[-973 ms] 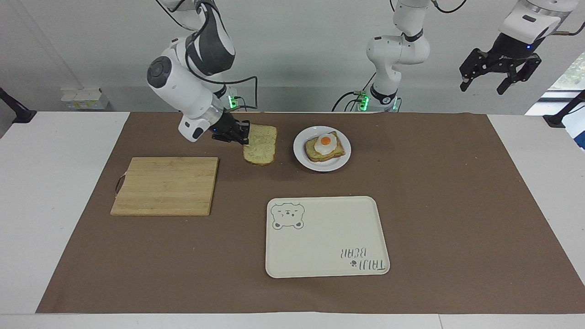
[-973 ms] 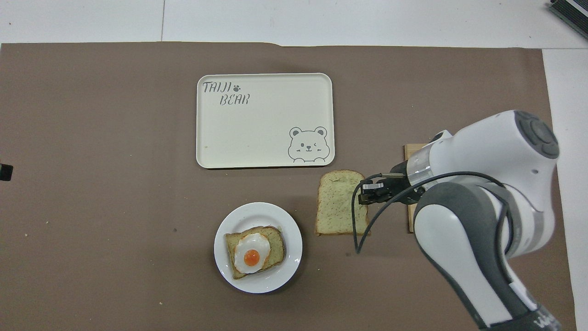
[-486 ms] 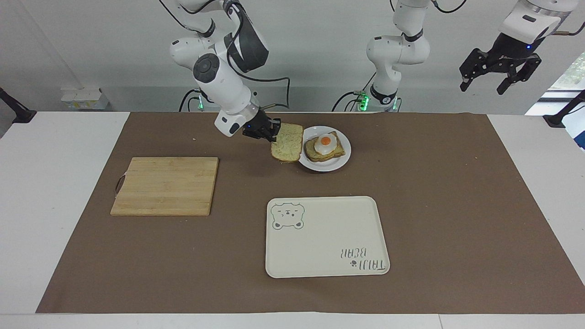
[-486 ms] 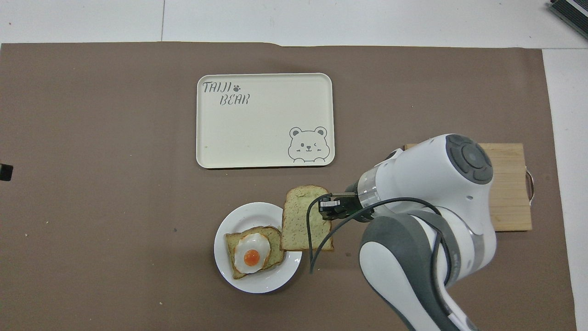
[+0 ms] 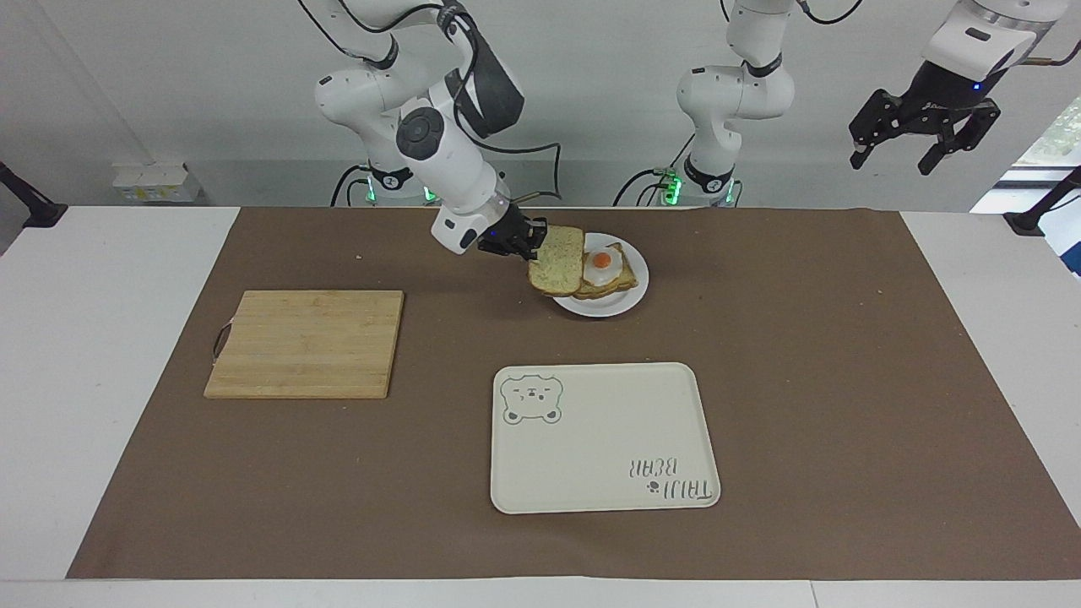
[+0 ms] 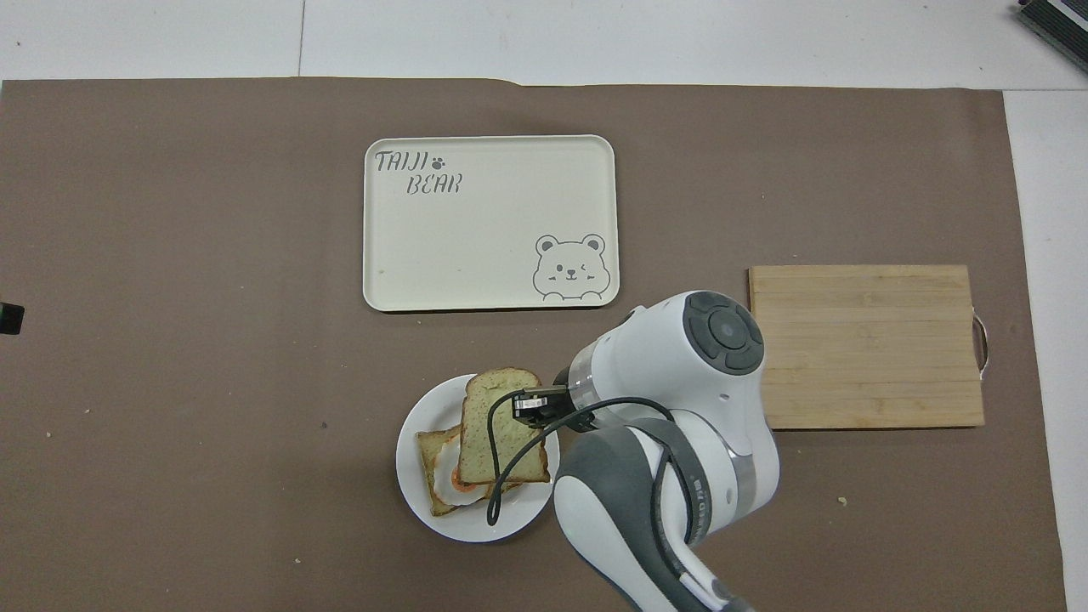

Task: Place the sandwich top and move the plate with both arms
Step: 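Lower the bread slice onto the egg toast and release it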

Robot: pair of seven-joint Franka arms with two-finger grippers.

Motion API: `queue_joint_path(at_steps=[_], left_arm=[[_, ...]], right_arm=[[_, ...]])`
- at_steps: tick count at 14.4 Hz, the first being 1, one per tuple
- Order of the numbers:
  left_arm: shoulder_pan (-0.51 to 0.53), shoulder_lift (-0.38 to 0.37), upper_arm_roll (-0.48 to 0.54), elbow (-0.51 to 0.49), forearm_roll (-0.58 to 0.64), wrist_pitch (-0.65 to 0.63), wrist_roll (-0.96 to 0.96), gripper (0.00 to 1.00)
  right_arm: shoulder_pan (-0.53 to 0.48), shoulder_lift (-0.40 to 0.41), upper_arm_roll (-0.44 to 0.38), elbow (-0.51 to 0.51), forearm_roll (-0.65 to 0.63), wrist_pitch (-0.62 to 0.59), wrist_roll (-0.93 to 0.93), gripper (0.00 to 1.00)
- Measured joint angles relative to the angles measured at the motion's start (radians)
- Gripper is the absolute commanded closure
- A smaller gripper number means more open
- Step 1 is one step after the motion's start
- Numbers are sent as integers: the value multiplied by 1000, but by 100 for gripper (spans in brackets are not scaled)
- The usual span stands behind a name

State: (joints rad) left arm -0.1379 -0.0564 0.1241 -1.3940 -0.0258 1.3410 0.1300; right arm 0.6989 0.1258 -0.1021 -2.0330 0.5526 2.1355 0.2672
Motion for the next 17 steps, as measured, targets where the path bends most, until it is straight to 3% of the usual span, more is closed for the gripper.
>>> queue_joint_path(at_steps=[6, 12, 13, 15, 17], left_arm=[[0, 0, 0, 0, 0, 0, 0, 0], [0, 0, 0, 0, 0, 0, 0, 0], [0, 0, 0, 0, 0, 0, 0, 0], [0, 0, 0, 0, 0, 0, 0, 0], [0, 0, 0, 0, 0, 0, 0, 0]], right_arm=[[119, 111, 0, -19, 56, 186, 1, 100], [119, 121, -6, -42, 56, 187, -3, 97], [119, 120, -7, -43, 56, 187, -3, 68], [117, 119, -10, -43, 56, 180, -3, 0], [115, 118, -14, -43, 42, 172, -8, 0]])
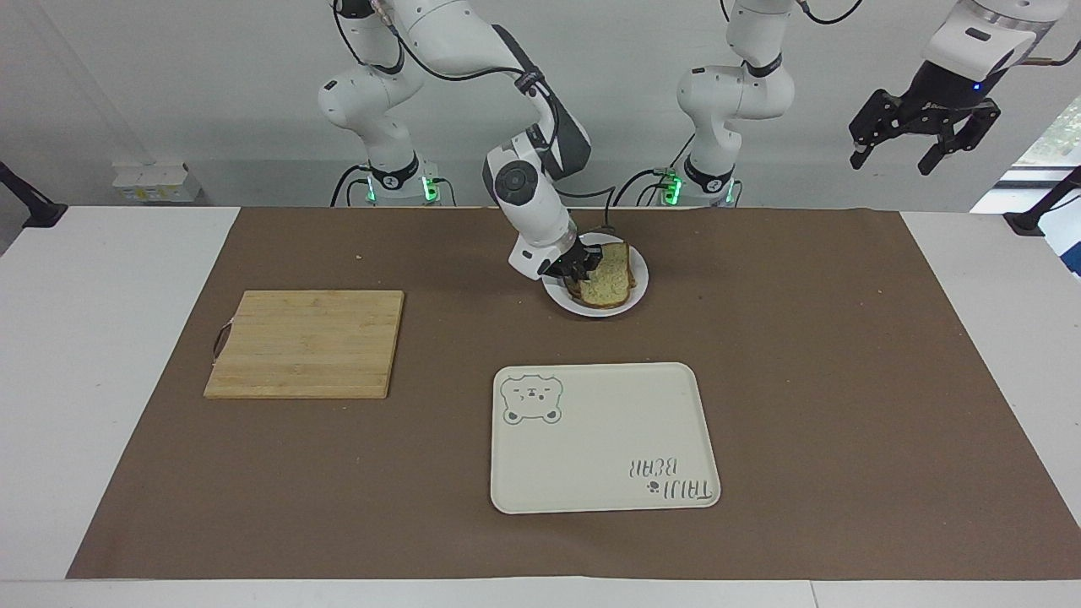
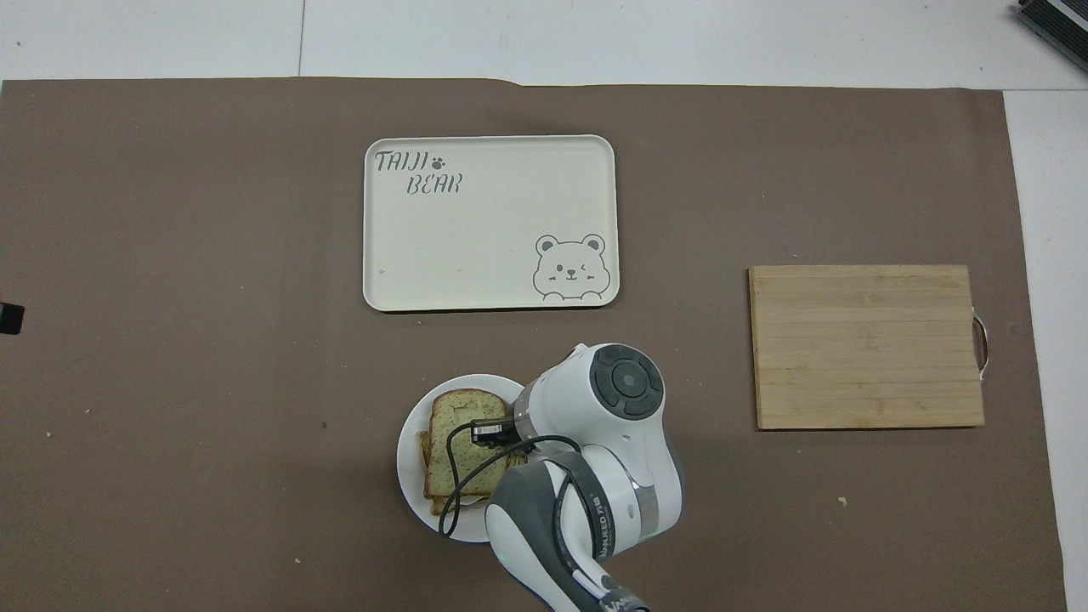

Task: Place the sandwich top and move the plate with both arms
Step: 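Lower the bread slice onto the egg toast and release it, then withdraw the right gripper while the left gripper reaches toward the plate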

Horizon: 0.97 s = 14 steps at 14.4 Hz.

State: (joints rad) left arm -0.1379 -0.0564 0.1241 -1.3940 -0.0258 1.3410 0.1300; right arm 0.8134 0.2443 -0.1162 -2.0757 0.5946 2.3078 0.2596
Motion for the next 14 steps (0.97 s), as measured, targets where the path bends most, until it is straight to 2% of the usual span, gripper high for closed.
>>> queue_joint_path(at_steps=[4, 8, 14], left_arm=[[0, 0, 0, 0, 0, 0, 0, 0], [0, 0, 0, 0, 0, -2, 0, 0], [0, -8, 5, -12, -4, -27, 0, 0]], right_arm=[[-44, -12, -4, 21, -106, -9, -3, 0], [-124, -64, -12, 44, -207, -38, -8, 0], [-262, -134, -18, 146, -389, -282, -11, 0]])
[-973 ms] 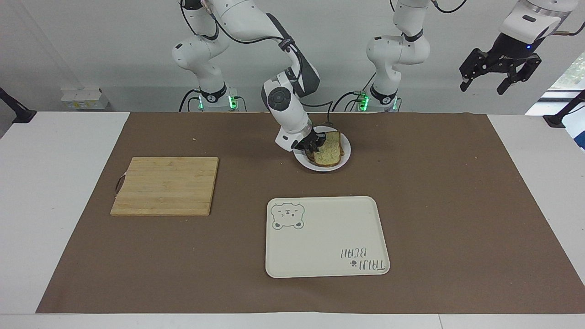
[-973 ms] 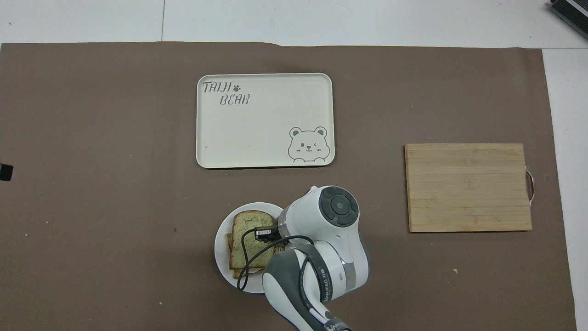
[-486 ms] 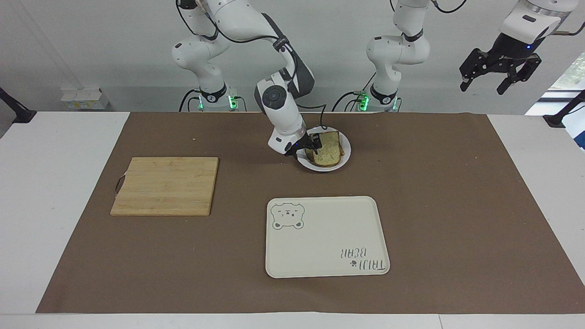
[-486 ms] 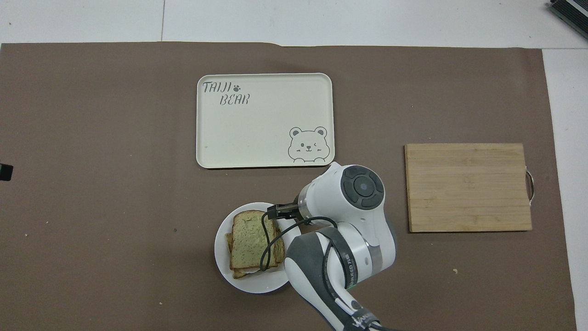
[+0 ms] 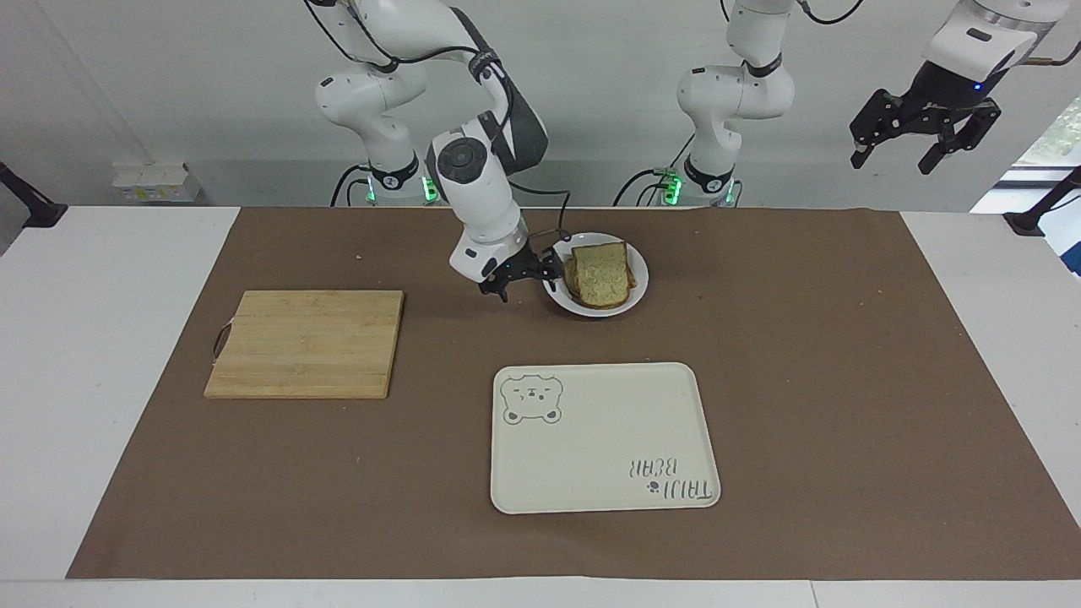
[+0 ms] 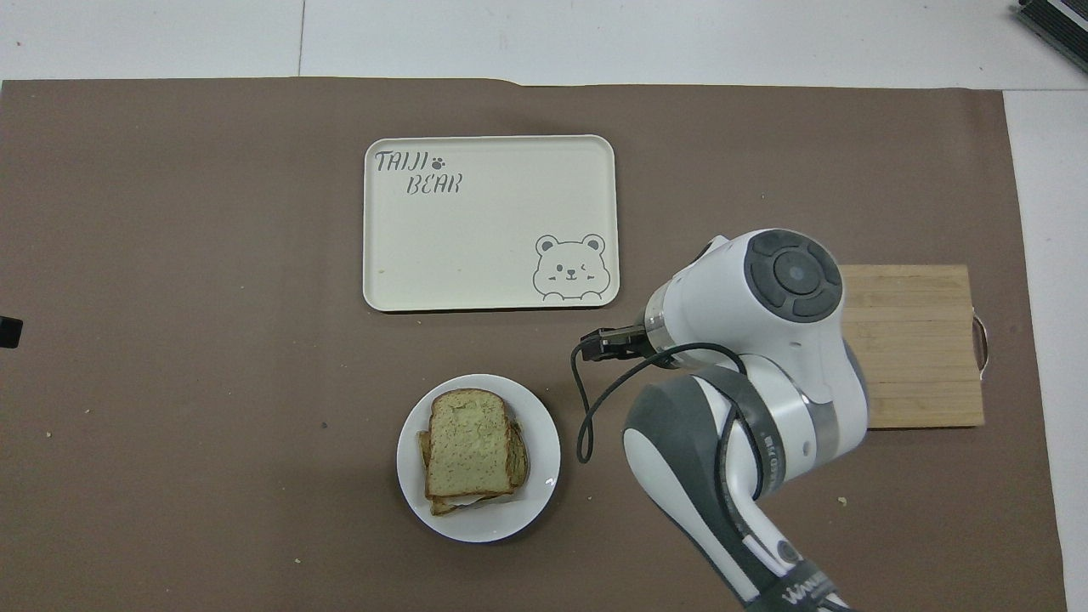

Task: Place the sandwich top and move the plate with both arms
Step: 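Withdraw the right gripper while the left gripper reaches toward the plate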

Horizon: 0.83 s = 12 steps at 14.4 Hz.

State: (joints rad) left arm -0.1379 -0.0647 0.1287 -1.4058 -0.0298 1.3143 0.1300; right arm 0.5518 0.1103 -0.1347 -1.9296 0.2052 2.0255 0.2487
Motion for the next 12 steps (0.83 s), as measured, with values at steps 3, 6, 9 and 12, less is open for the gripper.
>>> queue_joint_path(at_steps=[3, 6, 9, 12], left_arm=[[0, -51, 0, -100, -64, 53, 0, 0], [-2, -107, -3, -233, -138, 86, 1, 0], [-7, -142, -8, -382, -220, 149, 3, 0], [-28, -186, -11, -580, -287, 314, 12, 0]], right_arm=[[-37, -21, -2, 44, -52, -99, 0, 0], [-66, -36, -3, 75, -92, -168, 0, 0], [-127, -68, -3, 89, -99, -240, -4, 0], [-196, -90, -4, 89, -101, -305, -40, 0]])
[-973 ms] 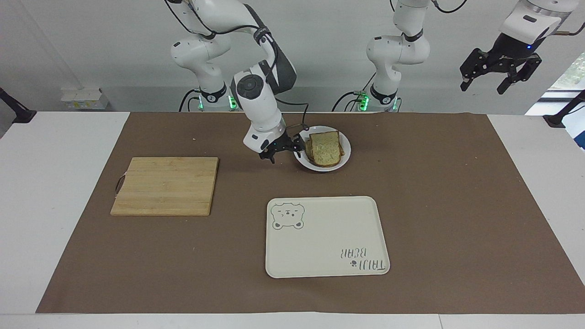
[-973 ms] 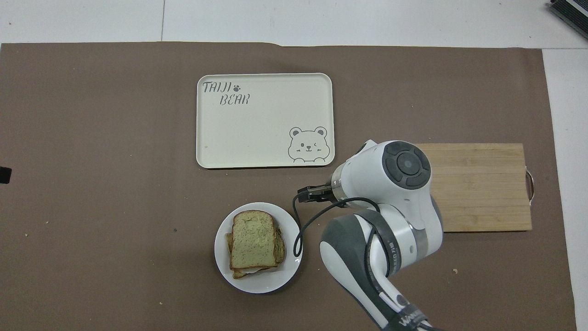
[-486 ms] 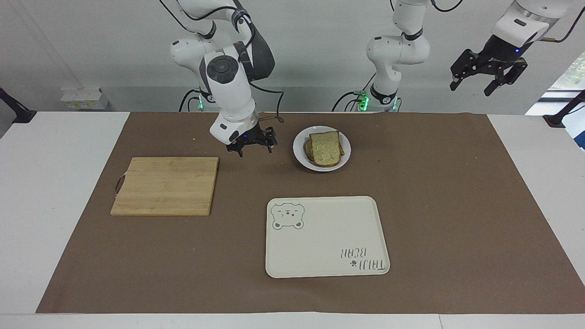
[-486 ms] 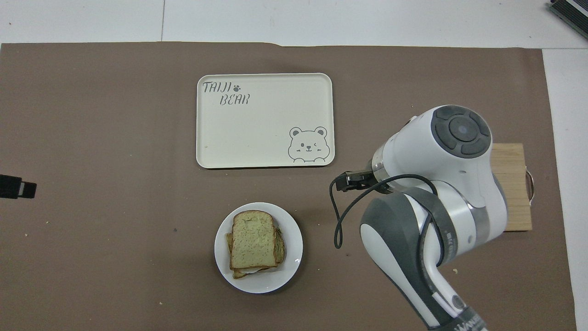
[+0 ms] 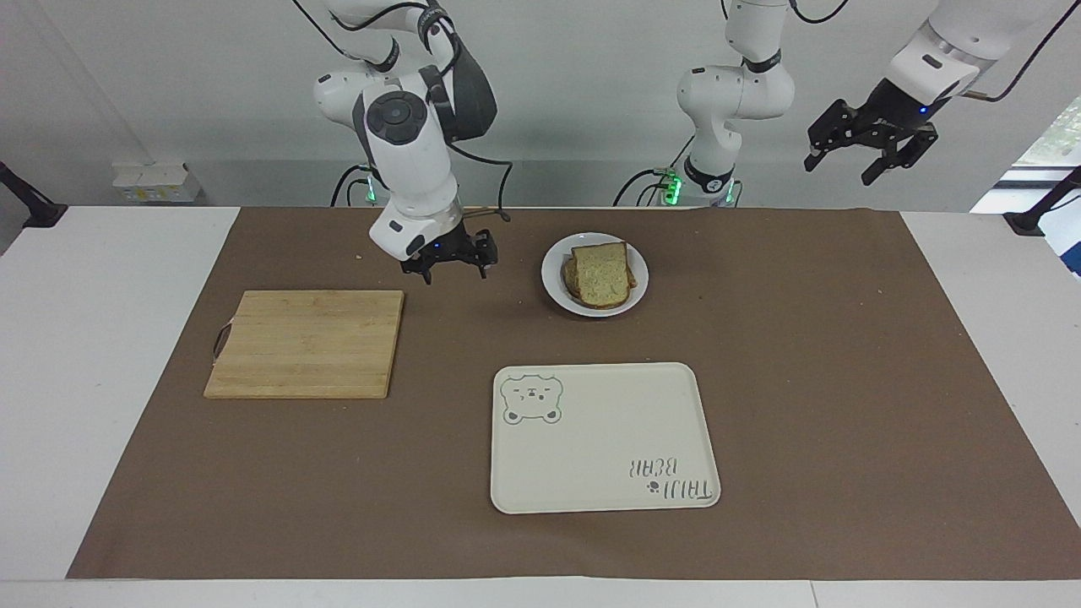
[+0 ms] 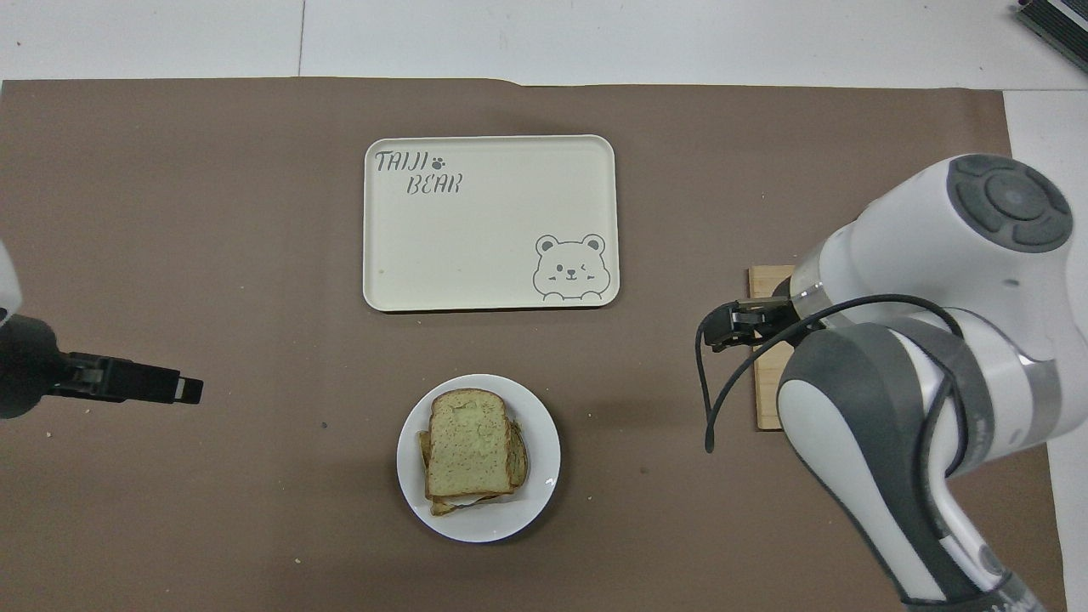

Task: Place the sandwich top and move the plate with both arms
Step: 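Withdraw the right gripper while the left gripper reaches toward the plate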

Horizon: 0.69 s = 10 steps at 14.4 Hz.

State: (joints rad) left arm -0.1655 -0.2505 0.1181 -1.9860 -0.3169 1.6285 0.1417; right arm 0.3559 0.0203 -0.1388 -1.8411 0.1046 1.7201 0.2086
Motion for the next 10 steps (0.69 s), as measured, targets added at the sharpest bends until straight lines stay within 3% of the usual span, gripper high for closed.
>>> queue_joint_path(at_steps=[3, 7, 10], left_arm=[[-46, -32, -2, -164, -52, 172, 3, 0], [-92, -37, -2, -297, -164, 347, 16, 6], [-118, -36, -3, -416, -284, 484, 91, 8]], right_arm=[[-93, 0, -1, -16, -1, -7, -74, 0], [-225, 0, -3, -20, -3, -1, -132, 0], [-240, -10, 0, 25, -61, 6, -168, 0]])
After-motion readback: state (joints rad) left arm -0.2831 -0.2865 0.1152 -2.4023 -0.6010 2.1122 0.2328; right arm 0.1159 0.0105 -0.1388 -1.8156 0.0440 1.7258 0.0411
